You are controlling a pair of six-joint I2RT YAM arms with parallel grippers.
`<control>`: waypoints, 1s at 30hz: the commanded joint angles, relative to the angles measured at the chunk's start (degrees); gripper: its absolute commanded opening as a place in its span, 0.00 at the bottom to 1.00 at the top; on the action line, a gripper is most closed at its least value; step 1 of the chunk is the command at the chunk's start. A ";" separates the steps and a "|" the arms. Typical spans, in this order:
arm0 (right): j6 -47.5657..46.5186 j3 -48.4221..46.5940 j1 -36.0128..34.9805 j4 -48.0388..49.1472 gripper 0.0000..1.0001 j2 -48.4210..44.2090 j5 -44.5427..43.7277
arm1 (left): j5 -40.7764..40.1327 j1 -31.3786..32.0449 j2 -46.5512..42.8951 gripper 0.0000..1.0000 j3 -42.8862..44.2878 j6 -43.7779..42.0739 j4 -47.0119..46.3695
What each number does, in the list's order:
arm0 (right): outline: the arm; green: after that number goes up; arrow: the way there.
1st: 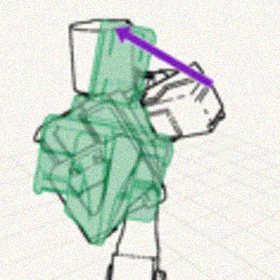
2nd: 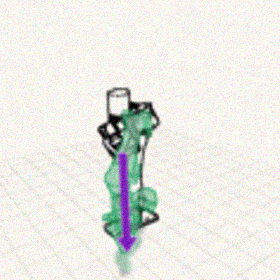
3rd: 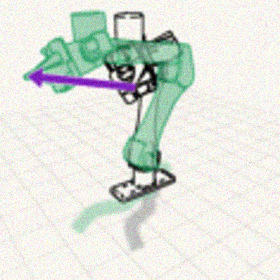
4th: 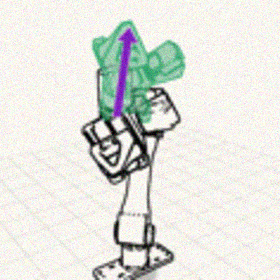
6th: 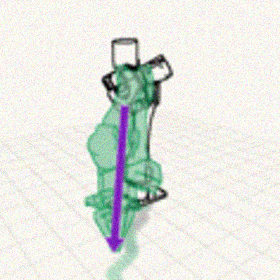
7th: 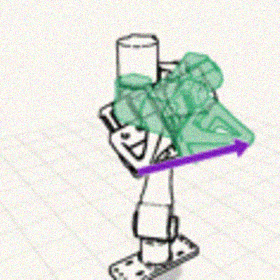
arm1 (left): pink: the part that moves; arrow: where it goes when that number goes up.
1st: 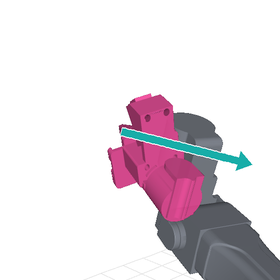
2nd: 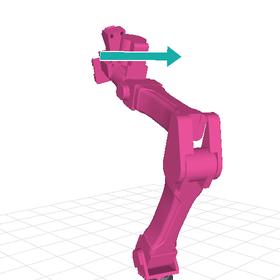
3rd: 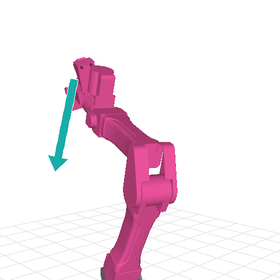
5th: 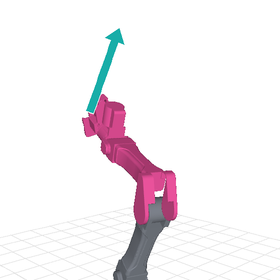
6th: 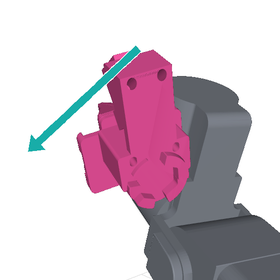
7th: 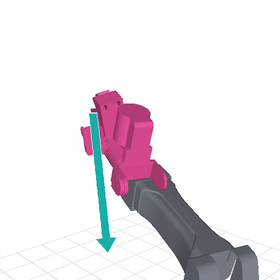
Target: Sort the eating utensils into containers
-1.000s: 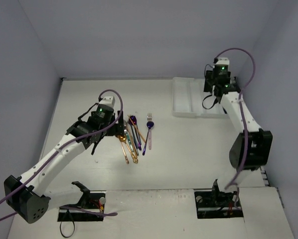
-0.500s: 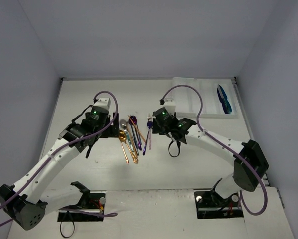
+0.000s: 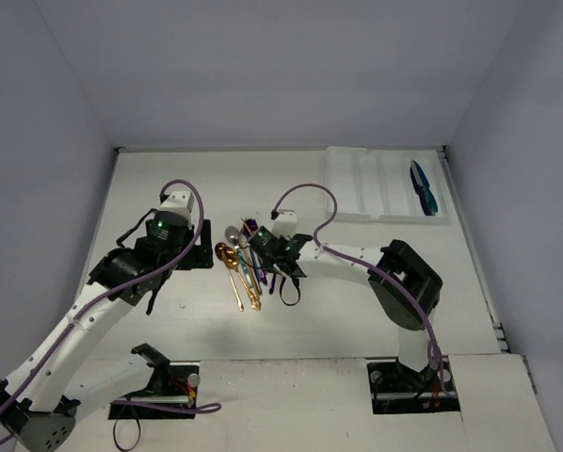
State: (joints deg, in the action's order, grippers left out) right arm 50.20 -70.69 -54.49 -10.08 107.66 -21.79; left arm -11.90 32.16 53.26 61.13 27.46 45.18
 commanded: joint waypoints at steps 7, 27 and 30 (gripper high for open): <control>7.88 -3.13 -0.88 0.32 0.20 2.17 -3.42 | -0.15 -0.43 -1.22 0.76 -0.14 -1.16 0.51; 9.97 -1.71 2.17 -0.03 0.21 2.86 -5.11 | 0.39 -0.43 -1.54 0.76 -0.14 -1.71 0.49; 9.51 -2.52 2.96 0.02 0.20 4.03 -4.38 | 0.43 -0.52 -1.36 0.76 -0.14 -1.62 0.53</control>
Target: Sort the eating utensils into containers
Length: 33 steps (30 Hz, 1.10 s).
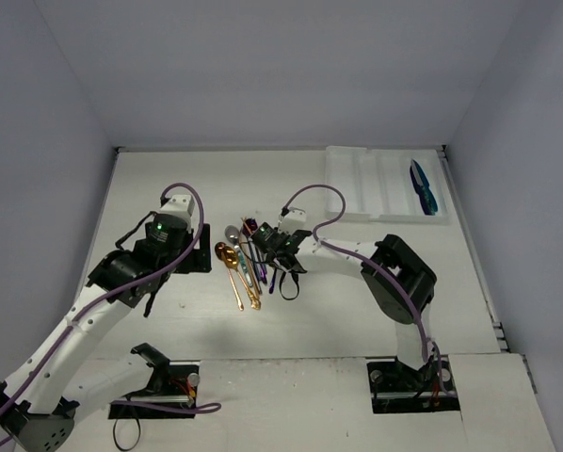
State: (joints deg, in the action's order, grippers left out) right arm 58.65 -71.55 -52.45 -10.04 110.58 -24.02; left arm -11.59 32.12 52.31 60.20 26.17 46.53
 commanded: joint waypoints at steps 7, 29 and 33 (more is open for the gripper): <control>-1.04 -3.96 1.19 0.02 0.14 3.19 -1.34 | -0.04 -0.48 -0.44 0.76 0.79 -0.33 -0.83; -20.17 -11.74 3.14 -0.20 0.00 -2.89 -7.39 | -0.76 -0.57 -0.74 0.76 1.32 -0.77 -0.83; -29.53 -12.31 8.96 -0.33 0.00 -8.98 -6.48 | -0.98 -0.57 -0.72 0.76 1.32 -0.77 -0.83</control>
State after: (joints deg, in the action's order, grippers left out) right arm 40.76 -80.33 -49.36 -10.50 112.81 -26.78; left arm -11.54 32.05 52.24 60.20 26.11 46.54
